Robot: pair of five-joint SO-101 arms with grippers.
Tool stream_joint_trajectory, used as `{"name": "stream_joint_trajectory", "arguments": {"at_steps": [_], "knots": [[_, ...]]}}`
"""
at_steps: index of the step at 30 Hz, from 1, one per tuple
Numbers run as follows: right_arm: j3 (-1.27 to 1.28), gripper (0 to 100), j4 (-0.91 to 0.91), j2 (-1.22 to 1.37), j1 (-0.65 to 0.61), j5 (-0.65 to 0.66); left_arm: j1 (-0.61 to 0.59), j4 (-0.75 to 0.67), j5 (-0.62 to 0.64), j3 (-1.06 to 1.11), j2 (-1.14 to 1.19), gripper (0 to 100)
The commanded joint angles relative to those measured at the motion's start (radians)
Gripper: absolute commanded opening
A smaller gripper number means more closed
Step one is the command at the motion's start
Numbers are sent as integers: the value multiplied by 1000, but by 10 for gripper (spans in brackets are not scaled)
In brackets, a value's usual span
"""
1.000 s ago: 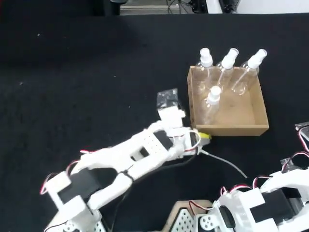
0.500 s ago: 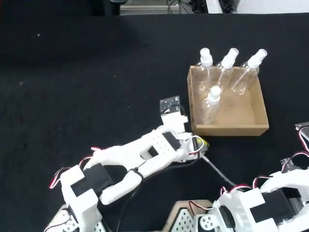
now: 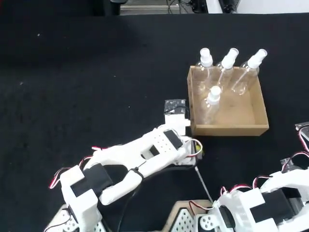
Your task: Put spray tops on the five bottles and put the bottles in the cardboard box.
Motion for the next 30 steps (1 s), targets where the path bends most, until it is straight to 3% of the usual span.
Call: {"name": "stream_joint_trajectory", "arguments": {"at_steps": [1,8,14,20,22,25,30], "knots": [[-33,10,-15,-13,8,6,-10,61,-87,-19,-5,295],[-33,10,-18,-13,9,6,-101,261,-123,-140,8,295],[-33,10,-17,-12,5,6,-236,417,-354,-228,5,295],[-31,10,-17,-5,2,6,-315,572,-373,-338,-34,295],[-31,10,-17,-5,0,6,-306,621,-381,-364,-69,295],[-31,10,-20,-5,0,6,-236,651,-491,-337,-127,295],[-31,10,-20,-5,0,8,-58,517,-778,-91,-227,295]]}}
